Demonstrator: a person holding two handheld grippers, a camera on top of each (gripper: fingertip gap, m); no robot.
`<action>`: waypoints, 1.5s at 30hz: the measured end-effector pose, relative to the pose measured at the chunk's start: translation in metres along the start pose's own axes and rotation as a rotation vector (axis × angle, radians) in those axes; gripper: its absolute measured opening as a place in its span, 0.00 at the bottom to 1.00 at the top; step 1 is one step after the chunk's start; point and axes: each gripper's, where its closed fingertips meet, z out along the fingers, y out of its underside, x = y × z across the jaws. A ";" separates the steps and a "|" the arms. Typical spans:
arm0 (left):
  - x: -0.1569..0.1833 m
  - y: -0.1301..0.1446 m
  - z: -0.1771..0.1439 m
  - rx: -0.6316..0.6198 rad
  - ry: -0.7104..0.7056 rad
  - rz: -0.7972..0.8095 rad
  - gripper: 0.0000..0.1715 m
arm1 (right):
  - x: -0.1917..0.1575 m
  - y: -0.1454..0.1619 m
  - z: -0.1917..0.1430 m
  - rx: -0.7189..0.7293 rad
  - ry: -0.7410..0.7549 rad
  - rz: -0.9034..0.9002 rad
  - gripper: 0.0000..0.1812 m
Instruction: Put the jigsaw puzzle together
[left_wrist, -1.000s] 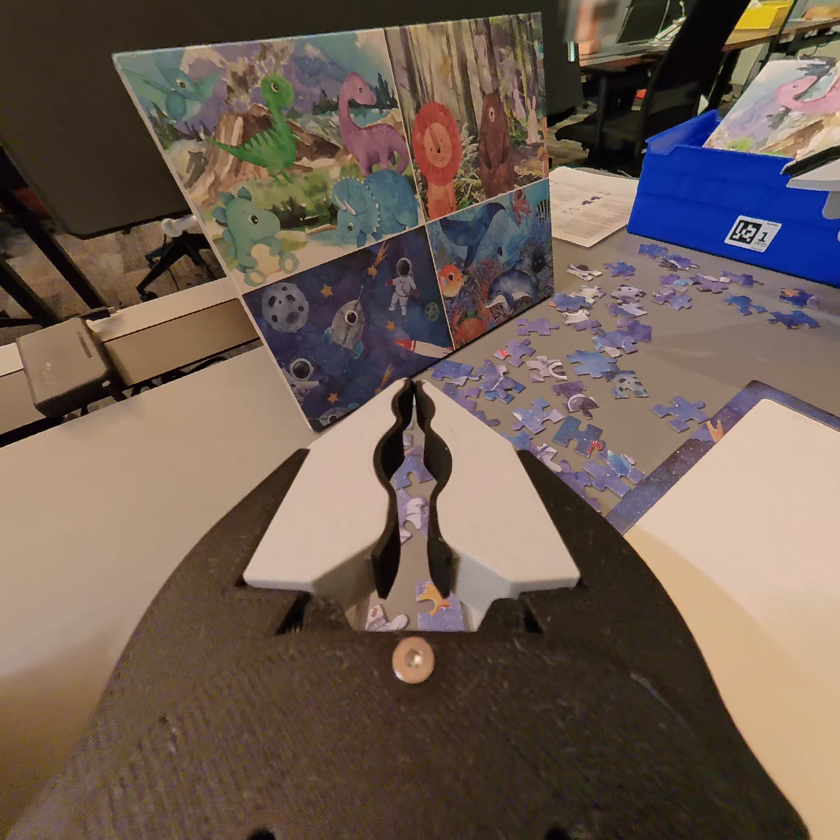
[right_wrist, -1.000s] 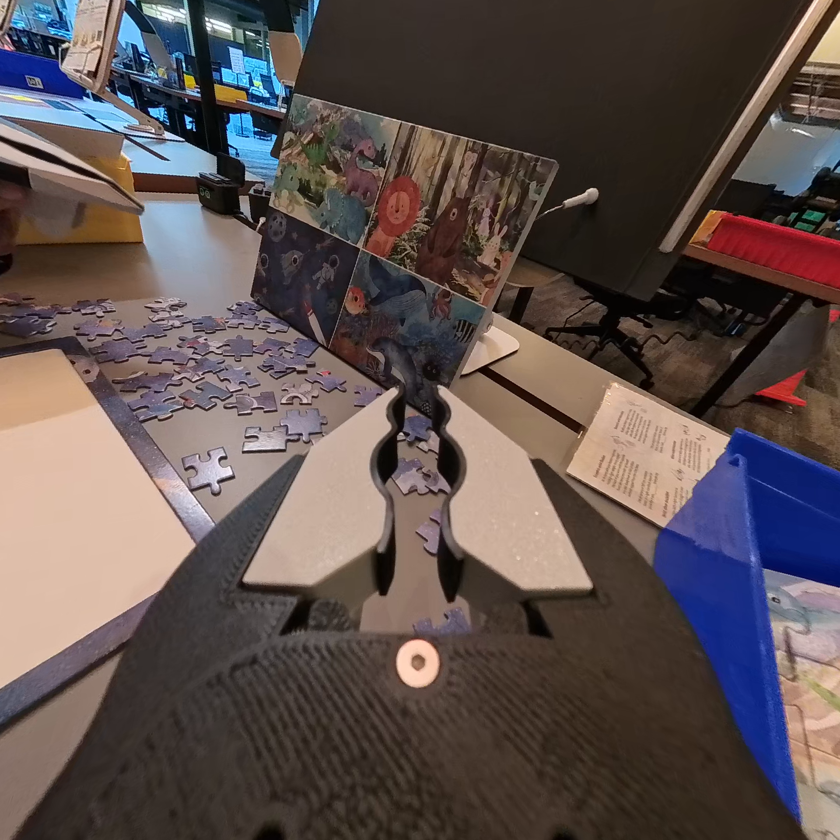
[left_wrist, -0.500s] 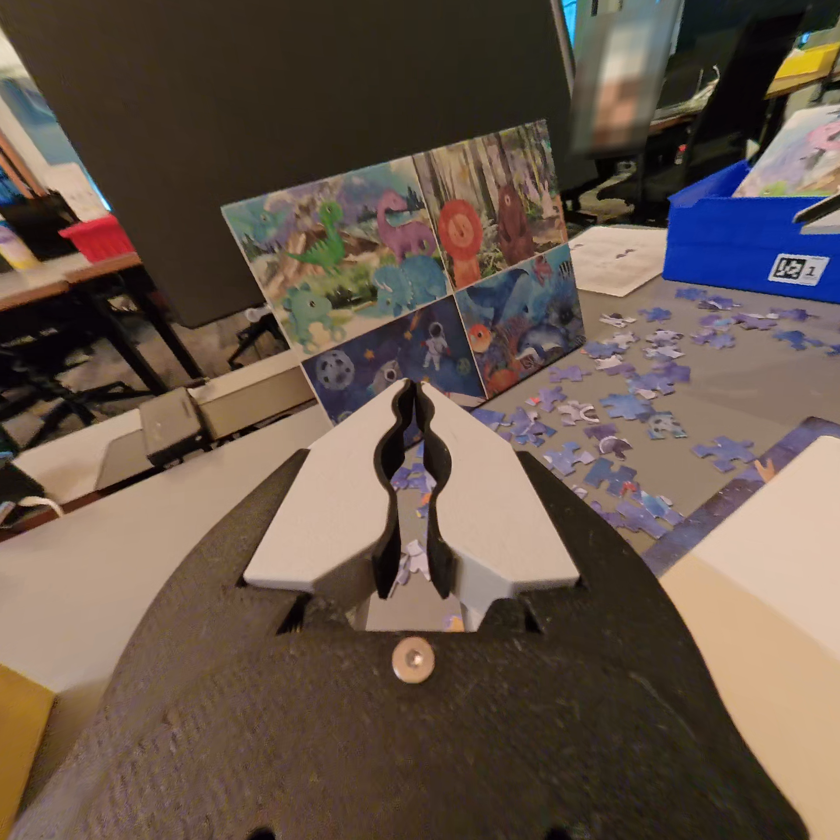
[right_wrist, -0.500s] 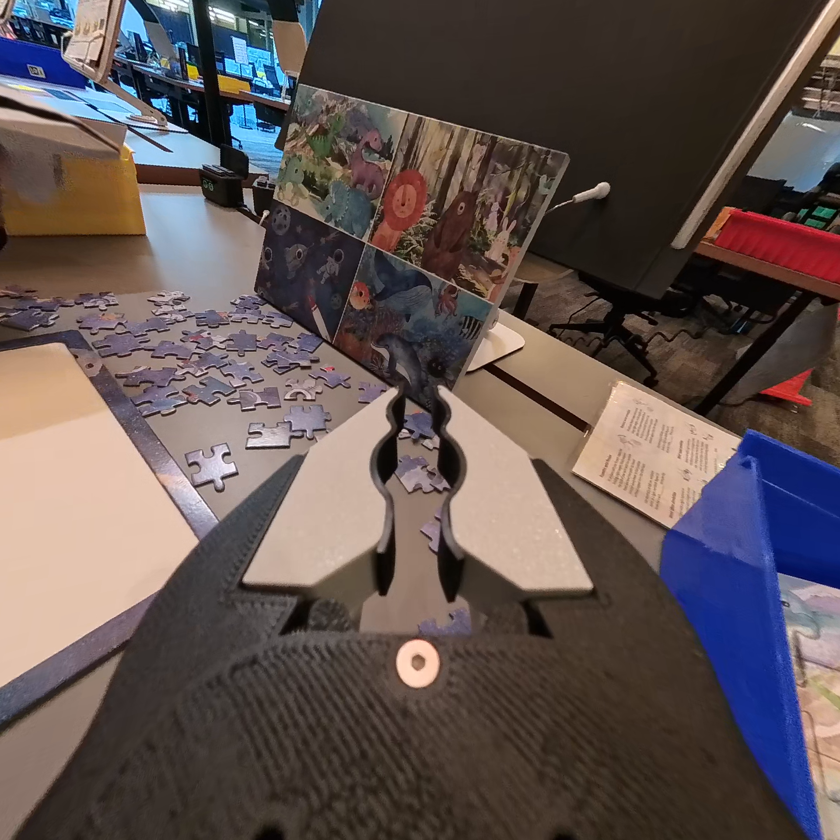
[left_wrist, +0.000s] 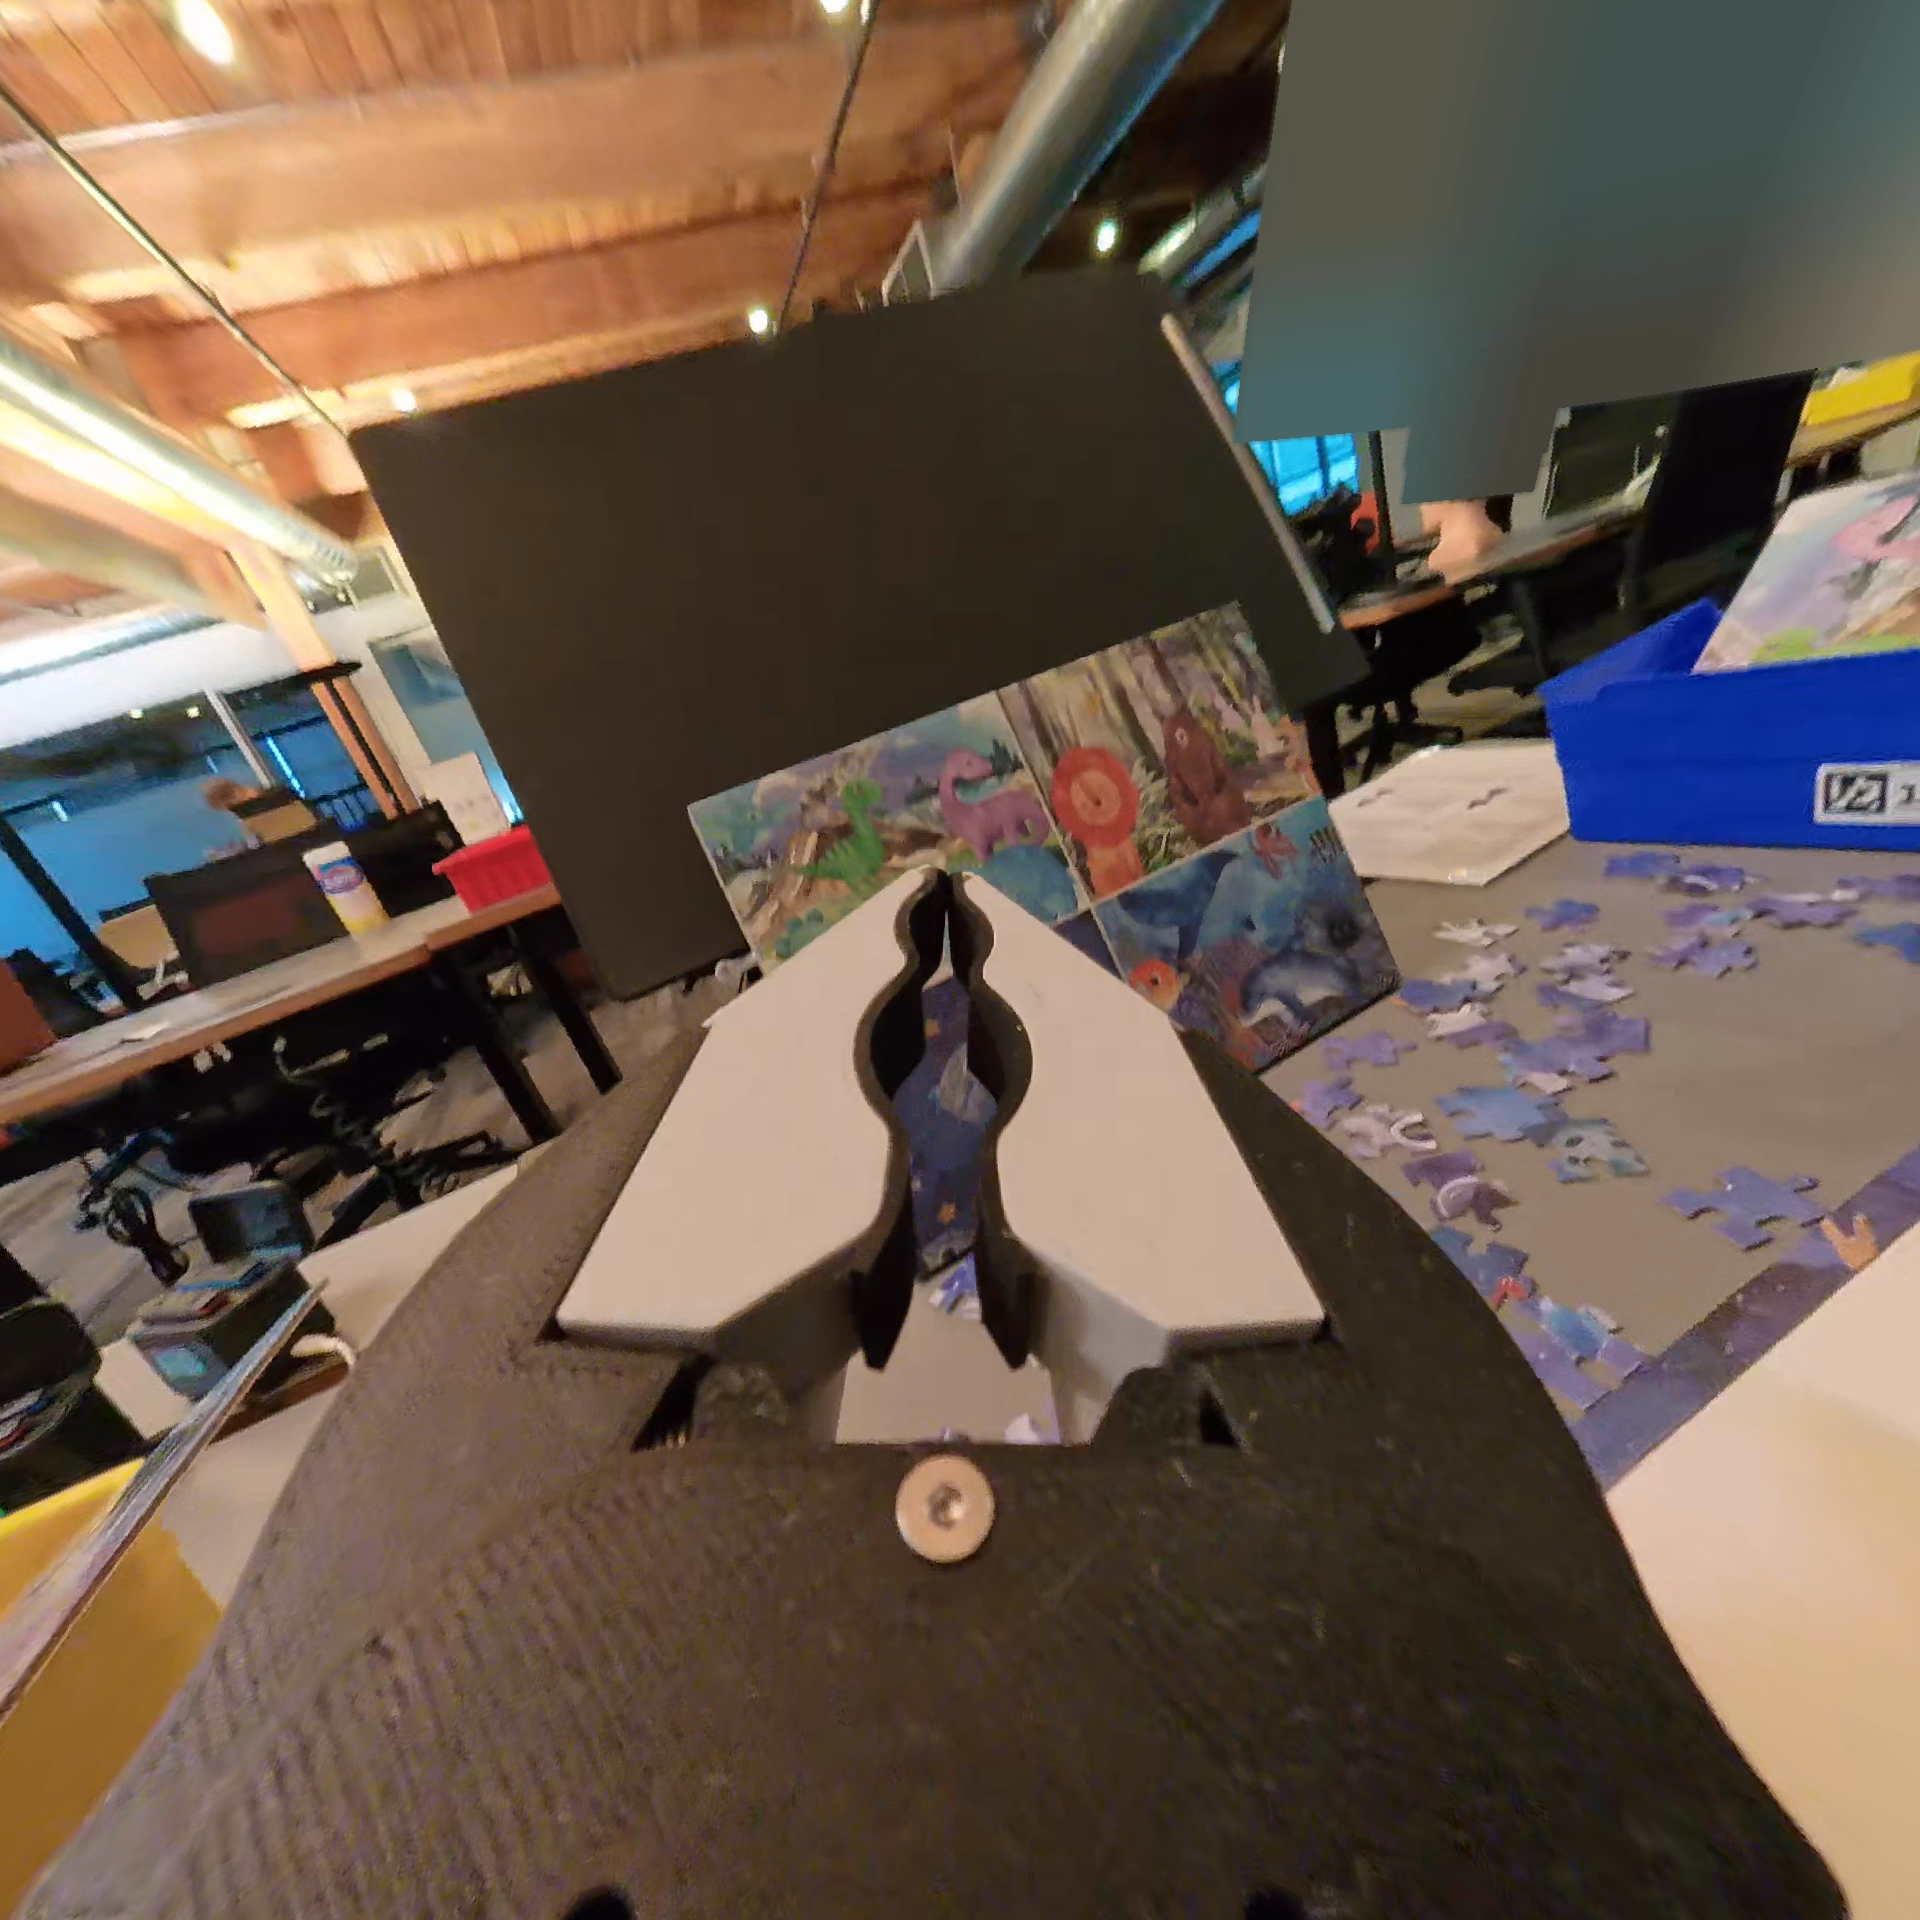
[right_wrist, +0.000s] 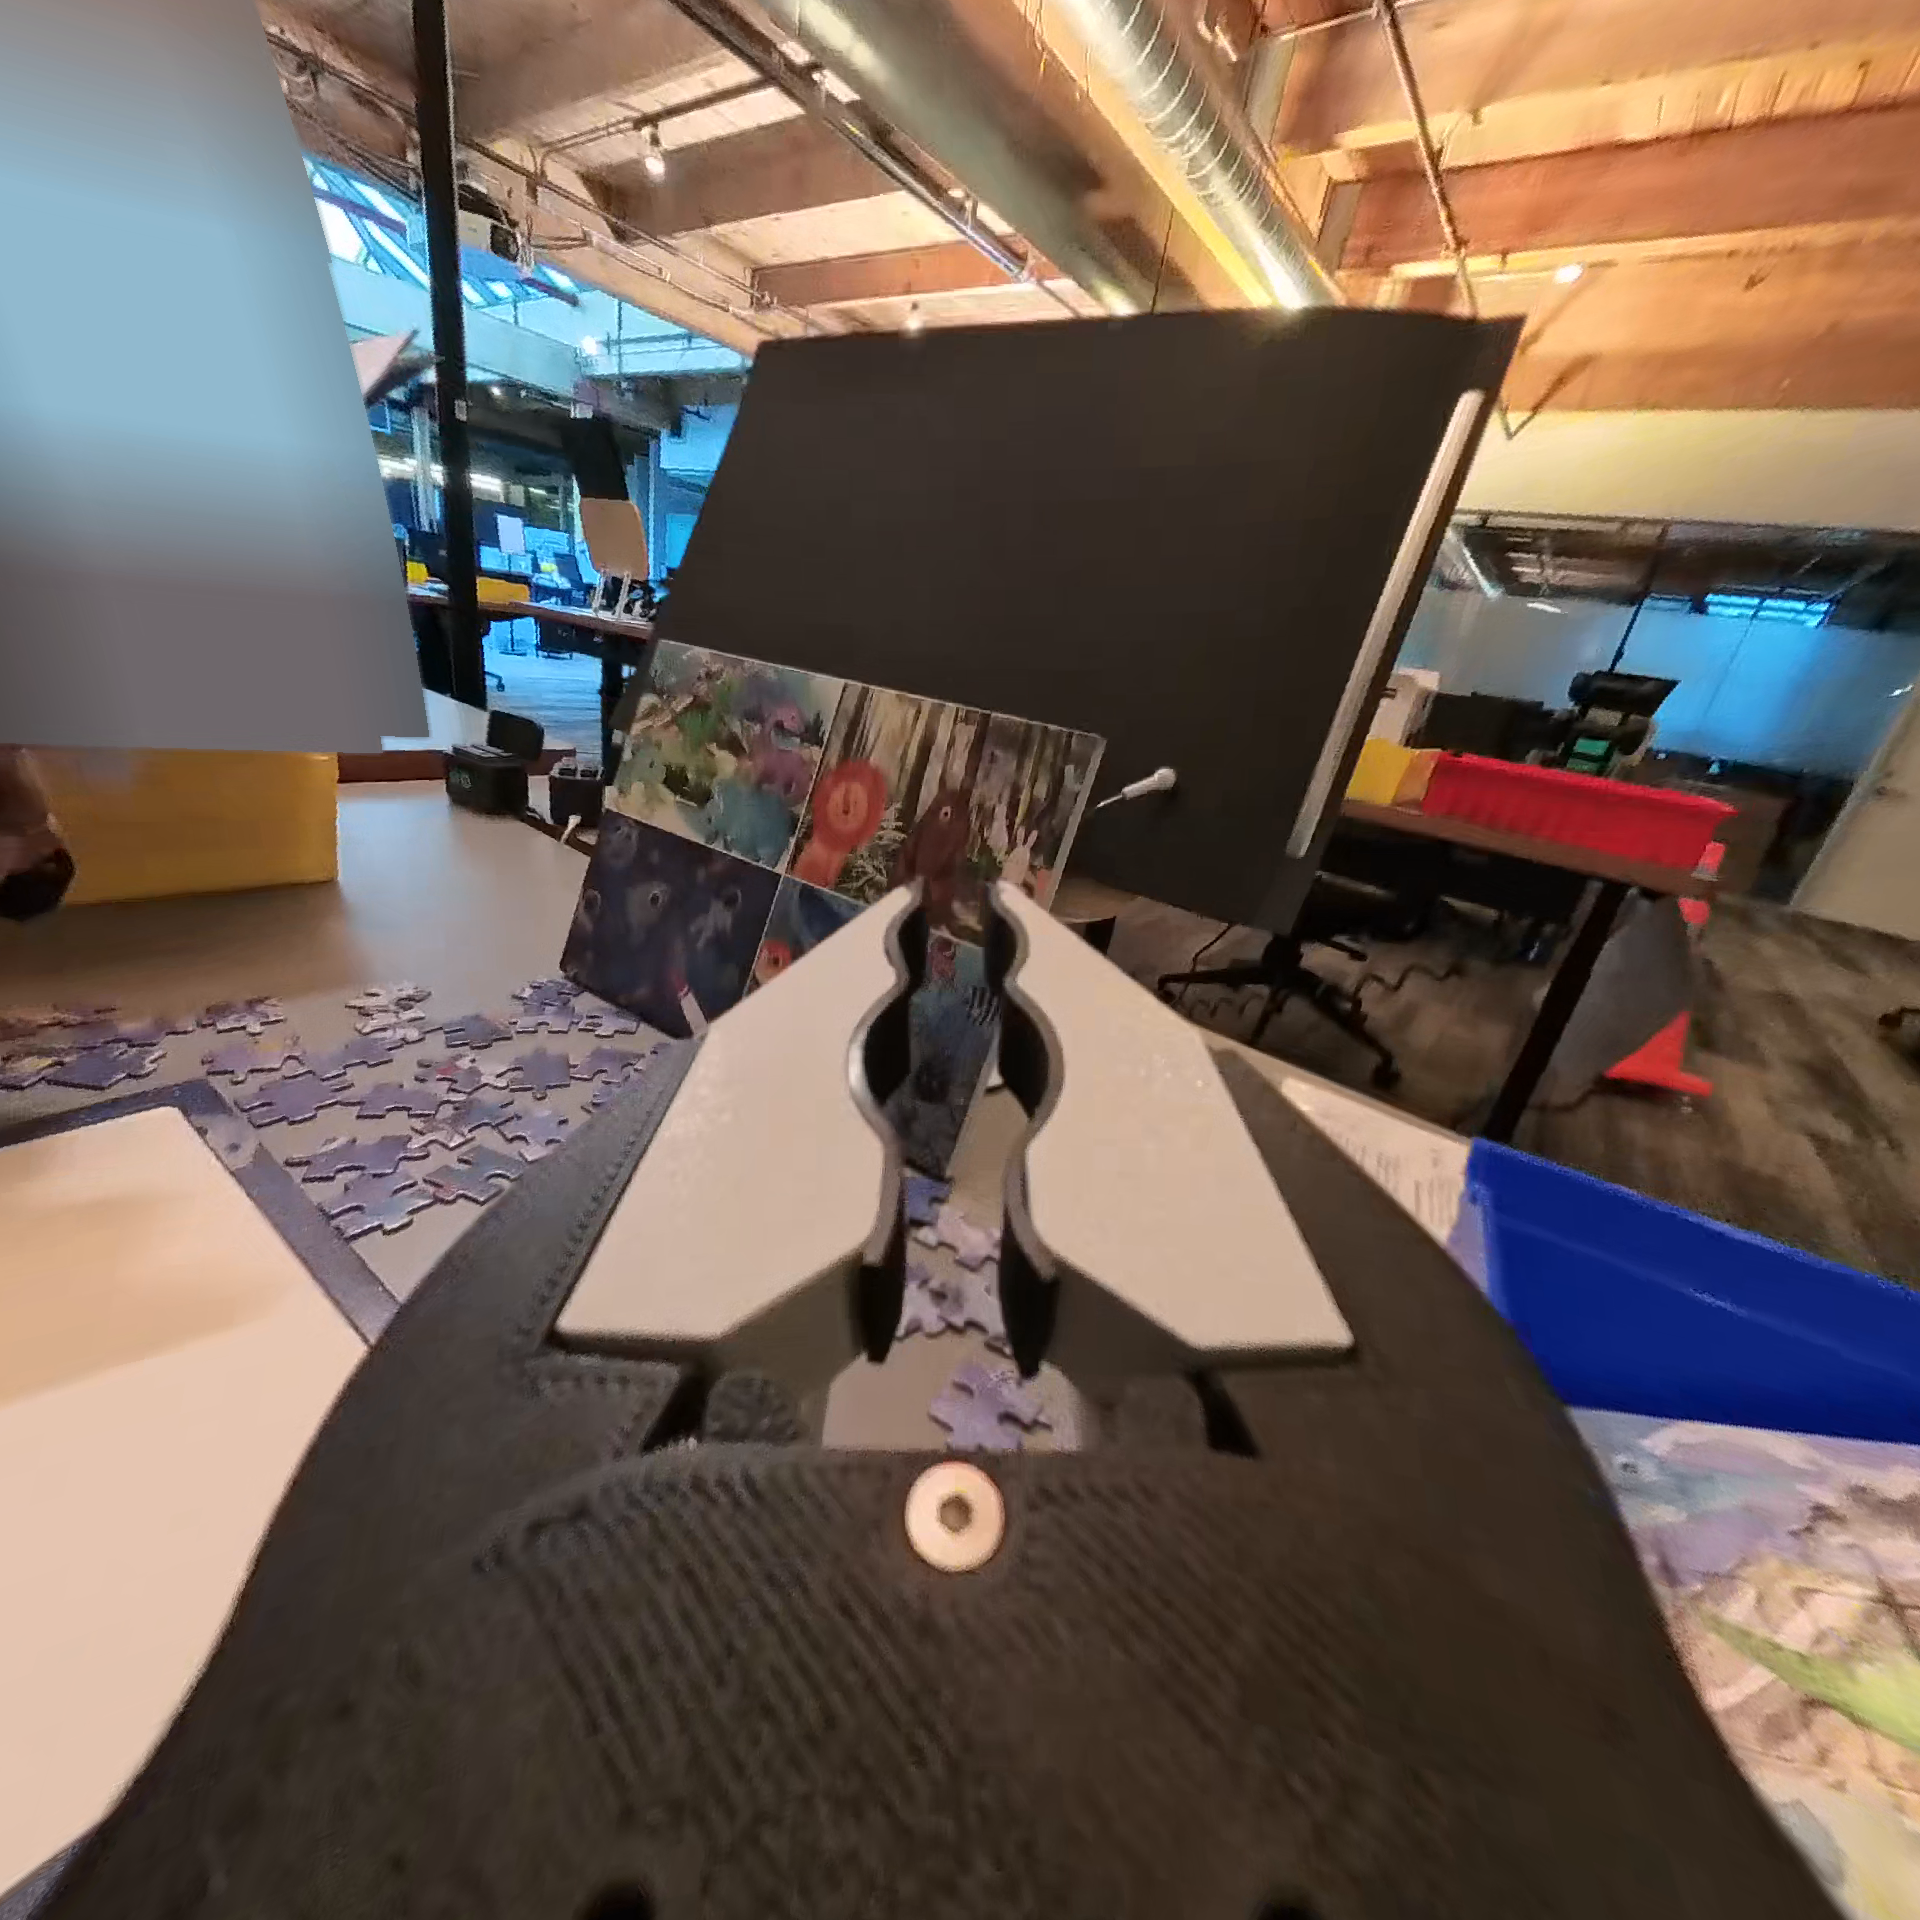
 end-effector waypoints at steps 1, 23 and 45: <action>-0.001 -0.008 -0.003 0.038 -0.011 -0.007 0.00 | 0.000 -0.002 0.000 -0.005 0.000 -0.013 0.04; 0.032 0.081 0.026 -0.511 0.247 -0.223 0.25 | -0.003 0.018 -0.003 -0.032 0.045 -0.139 0.11; 0.003 0.078 -0.012 -0.708 0.354 -0.251 0.29 | -0.048 0.088 0.026 -0.210 -0.238 0.264 0.20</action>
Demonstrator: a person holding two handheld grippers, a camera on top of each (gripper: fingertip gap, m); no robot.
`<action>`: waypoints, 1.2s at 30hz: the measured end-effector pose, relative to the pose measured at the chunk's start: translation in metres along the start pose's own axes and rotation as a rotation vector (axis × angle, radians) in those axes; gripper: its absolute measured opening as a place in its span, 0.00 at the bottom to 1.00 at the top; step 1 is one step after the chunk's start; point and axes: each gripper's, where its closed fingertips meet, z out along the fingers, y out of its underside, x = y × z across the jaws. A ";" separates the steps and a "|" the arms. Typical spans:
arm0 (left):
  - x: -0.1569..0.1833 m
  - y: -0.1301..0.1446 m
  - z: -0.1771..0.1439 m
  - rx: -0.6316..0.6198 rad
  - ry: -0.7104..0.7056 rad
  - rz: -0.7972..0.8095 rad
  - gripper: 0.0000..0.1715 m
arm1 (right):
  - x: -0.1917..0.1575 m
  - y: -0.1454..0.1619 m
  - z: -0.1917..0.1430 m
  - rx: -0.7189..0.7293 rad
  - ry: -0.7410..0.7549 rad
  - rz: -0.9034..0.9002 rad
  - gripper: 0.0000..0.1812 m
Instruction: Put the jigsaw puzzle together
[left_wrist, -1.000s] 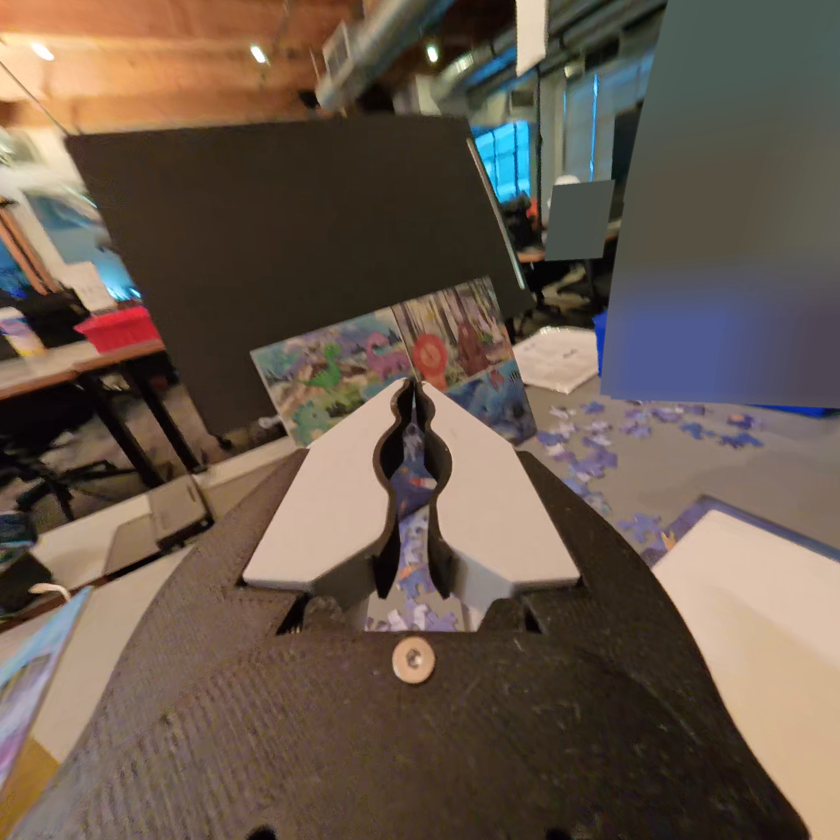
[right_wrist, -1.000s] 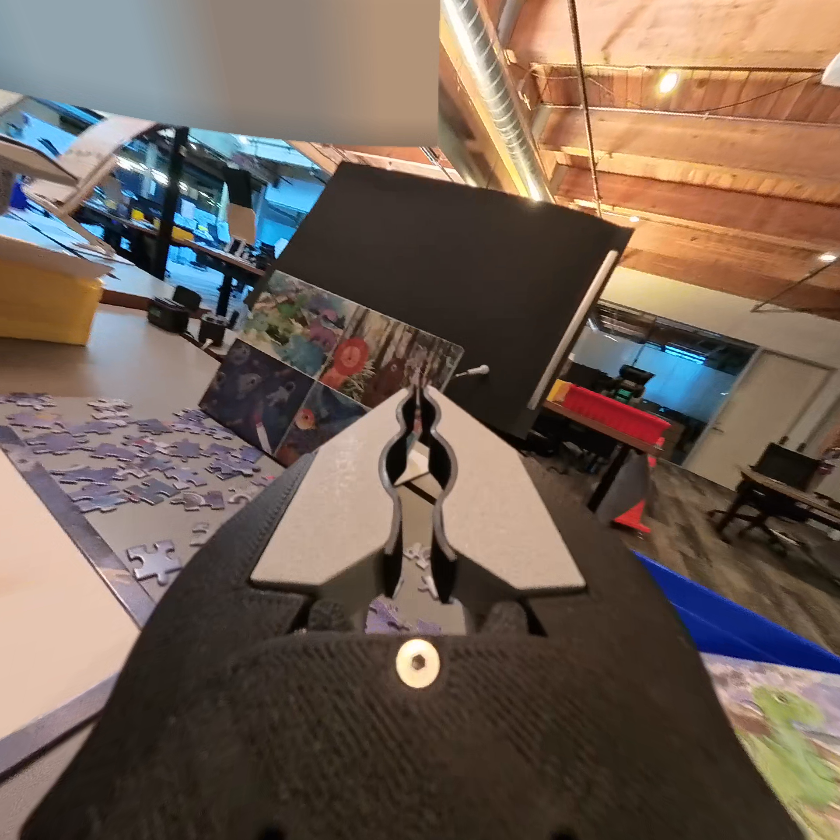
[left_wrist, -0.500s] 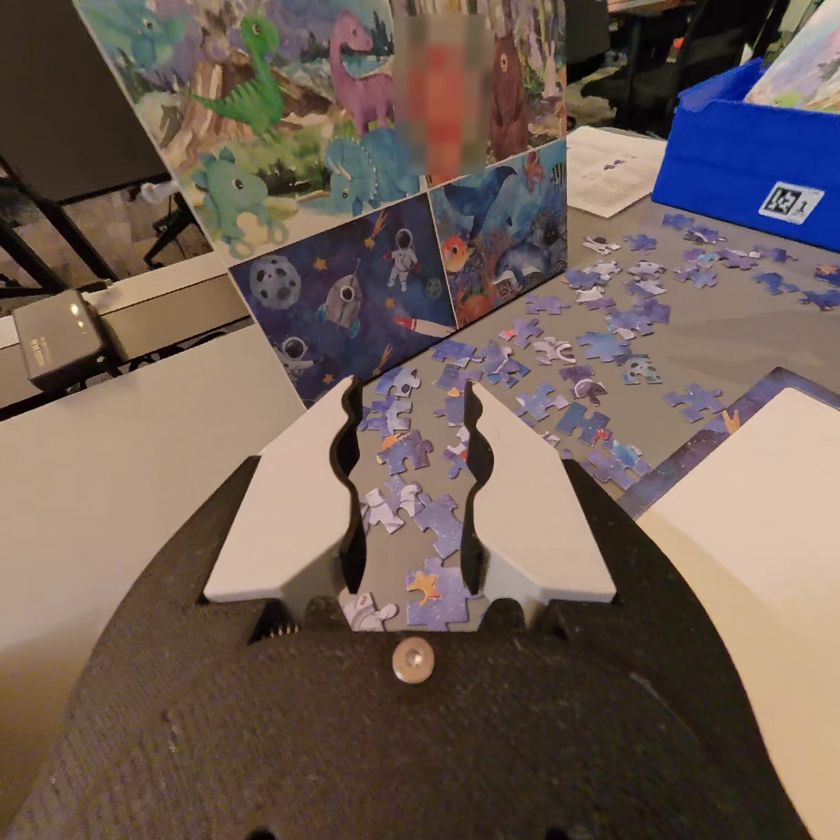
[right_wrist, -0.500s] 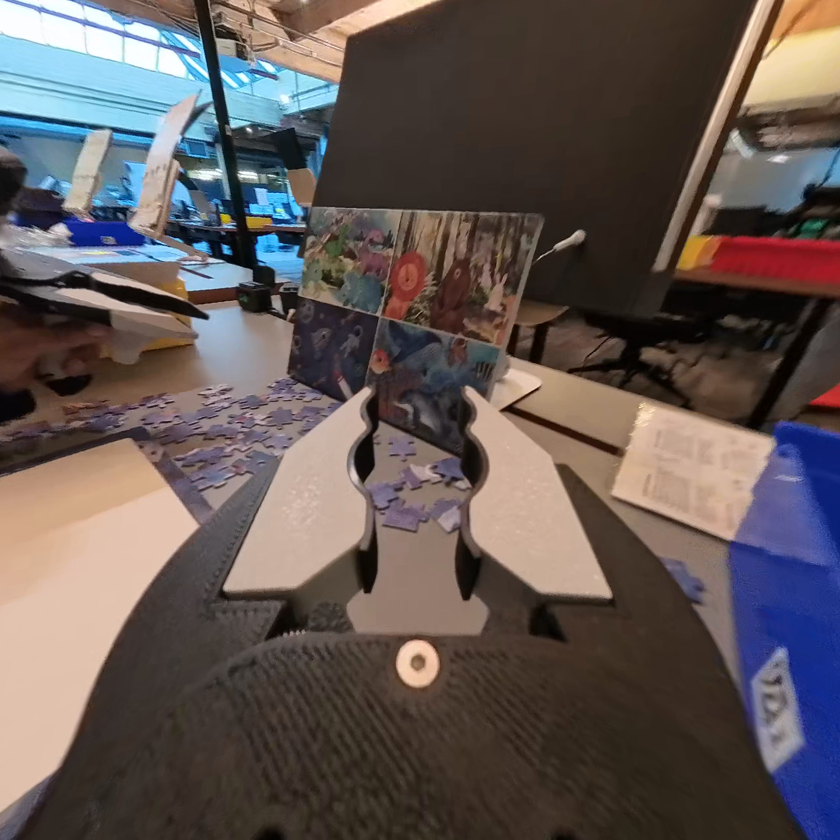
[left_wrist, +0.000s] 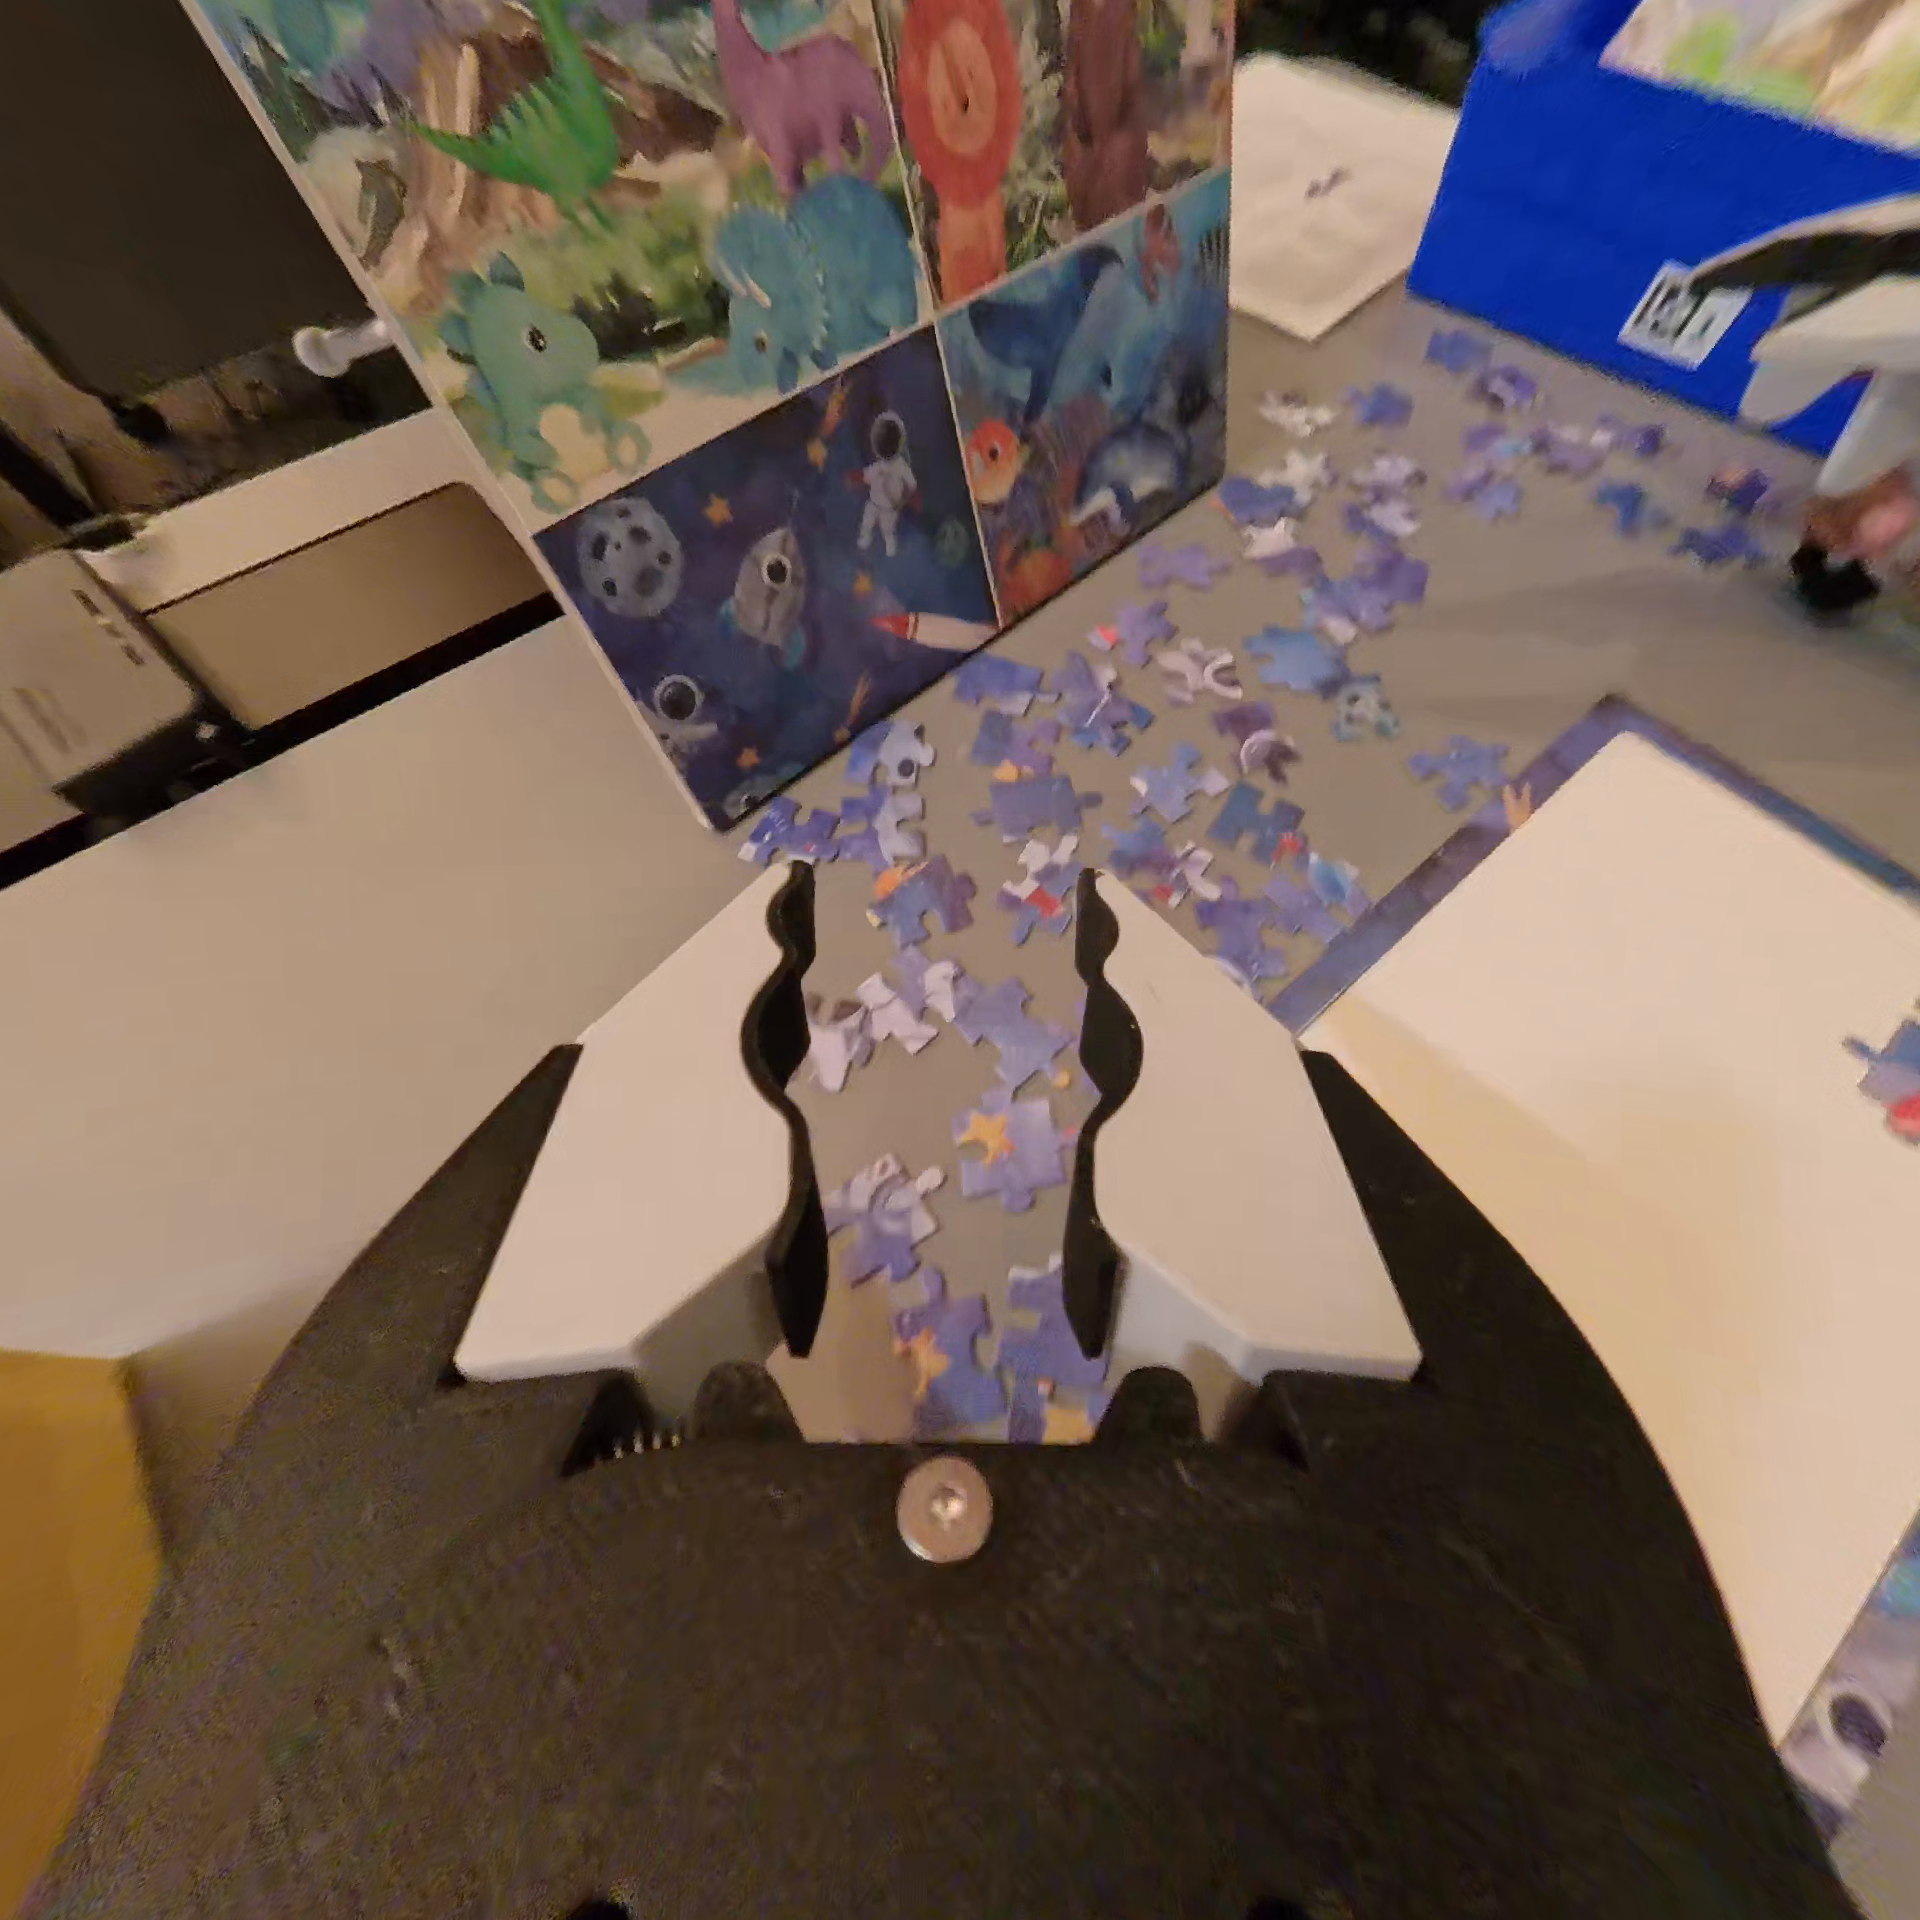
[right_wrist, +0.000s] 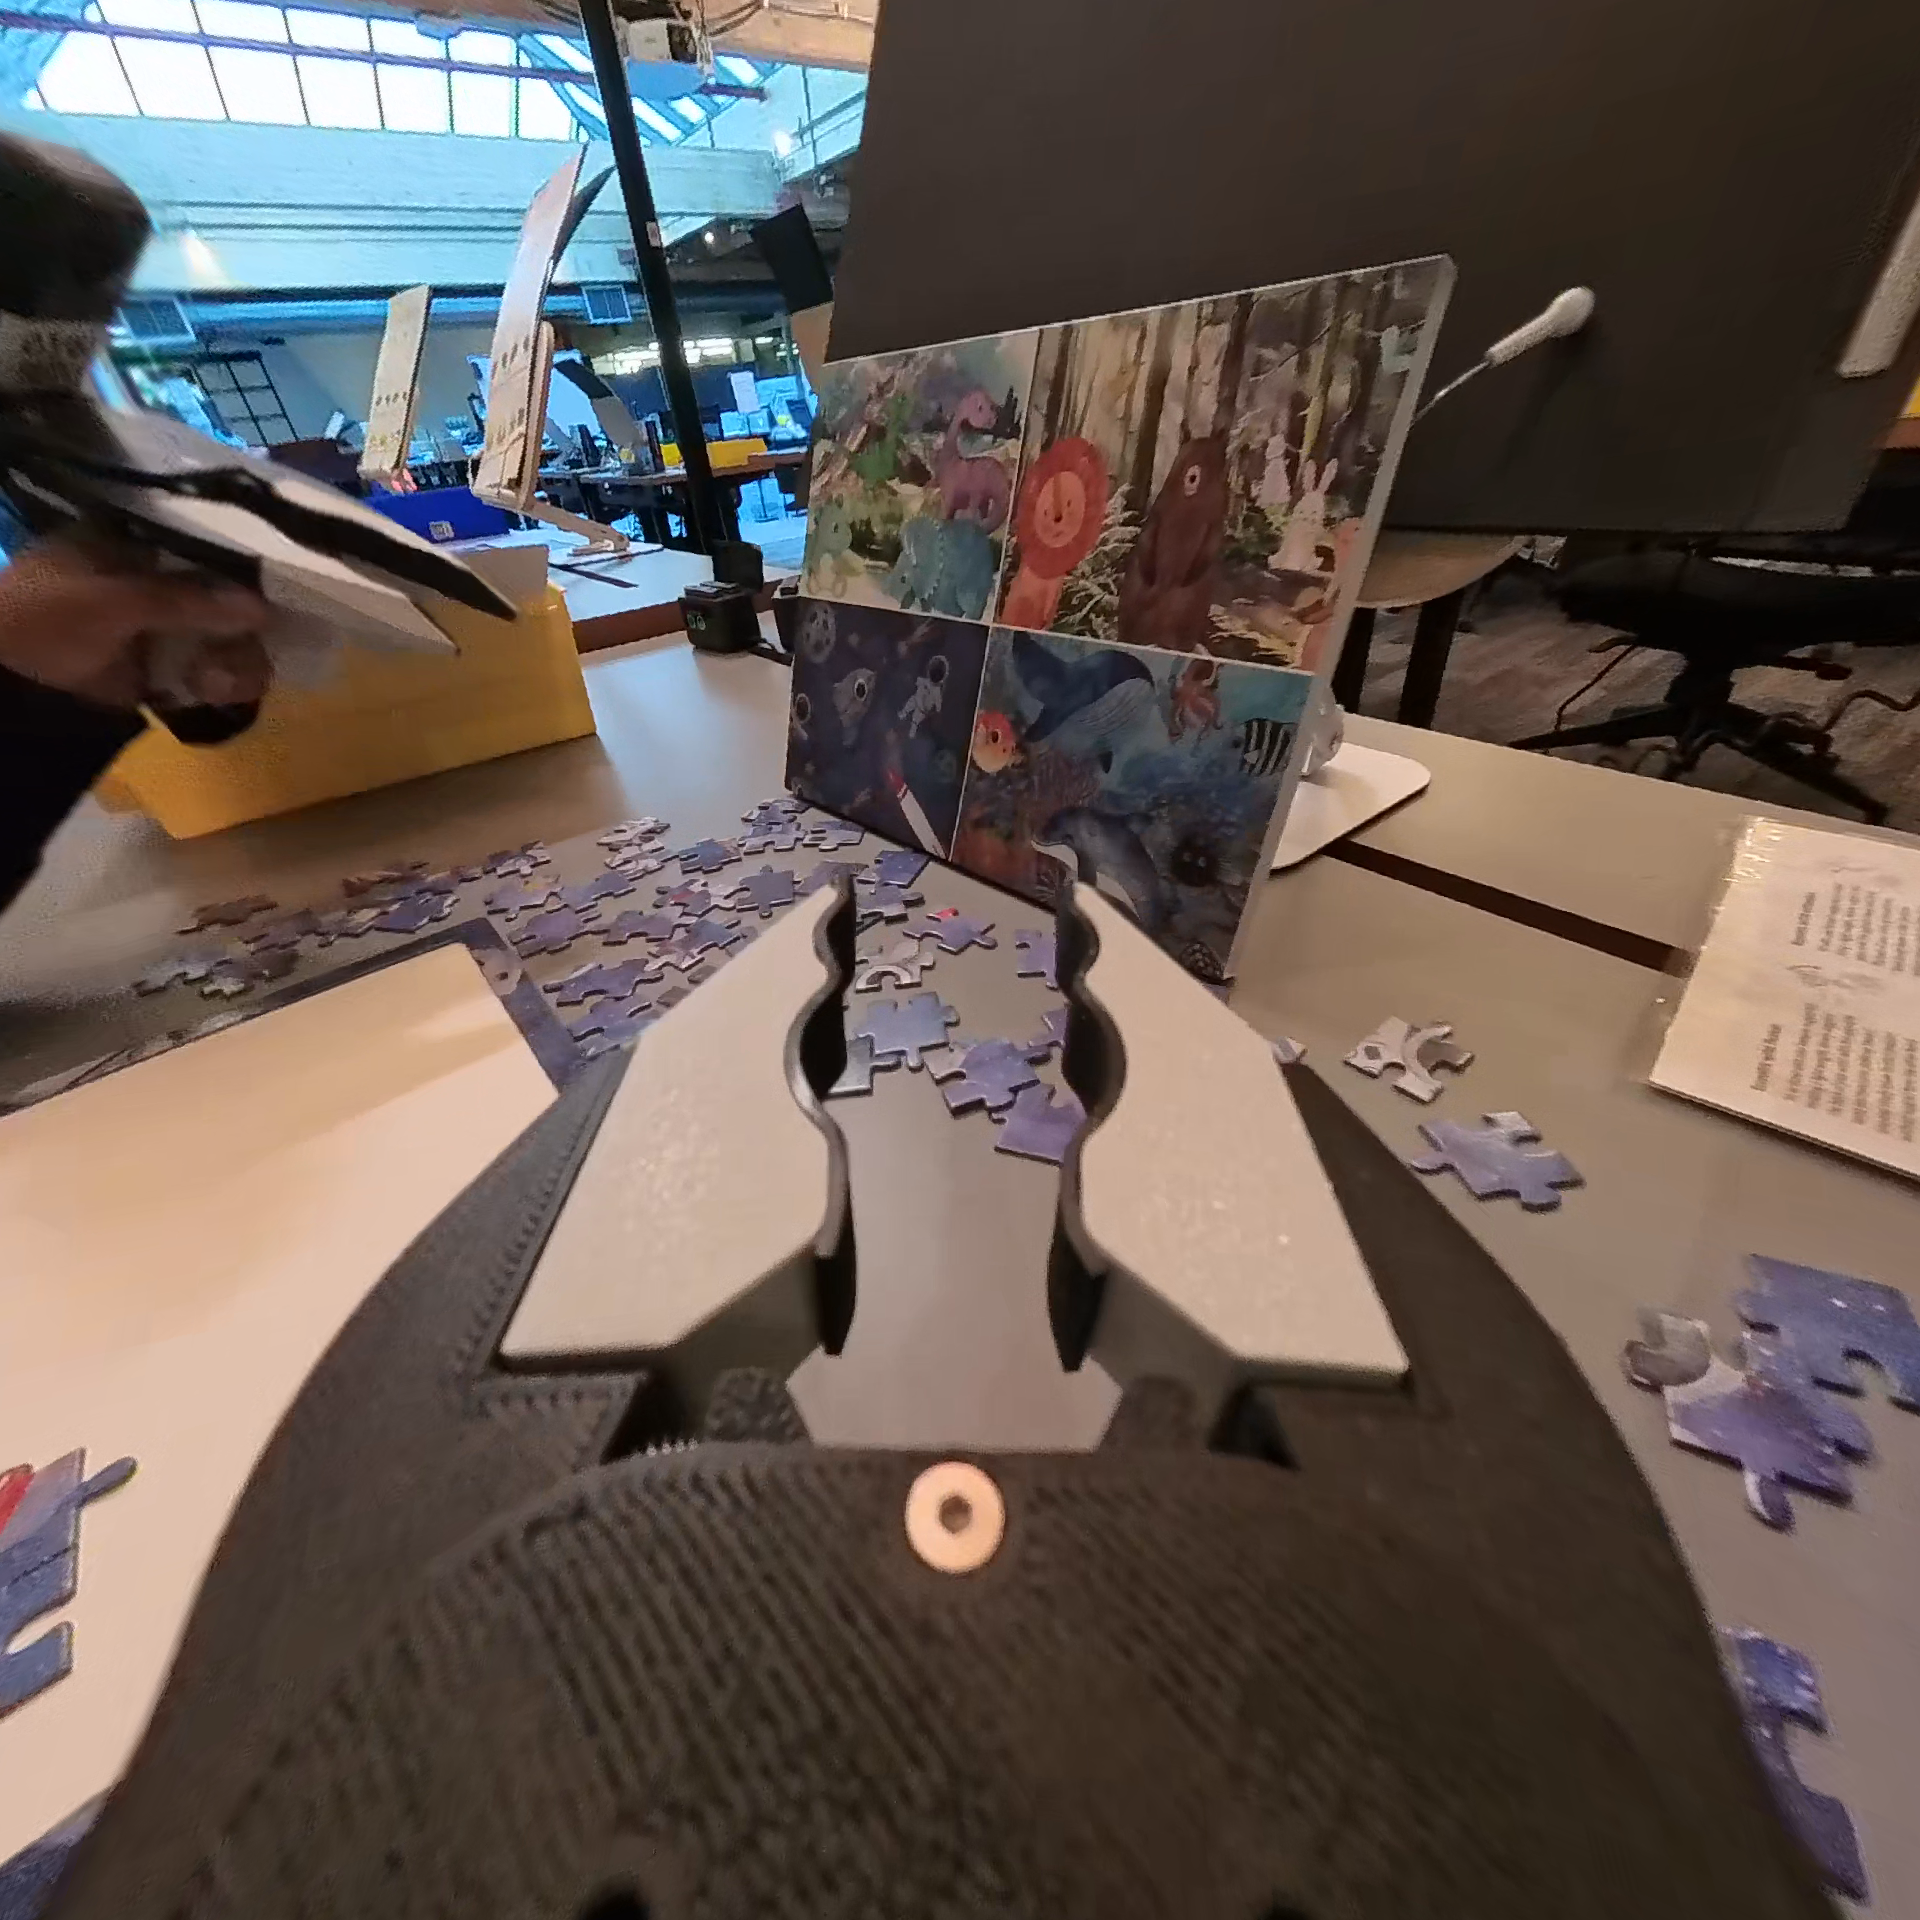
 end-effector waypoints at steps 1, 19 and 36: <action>-0.003 0.002 -0.005 -0.023 -0.028 0.024 0.29 | -0.002 0.001 0.001 -0.007 -0.006 -0.014 0.20; -0.027 0.008 -0.017 0.015 -0.147 -0.083 0.24 | 0.001 0.000 -0.002 0.011 -0.018 -0.064 0.20; 0.029 0.030 0.062 0.041 0.147 -0.185 0.19 | 0.001 0.000 -0.002 0.010 -0.009 -0.062 0.20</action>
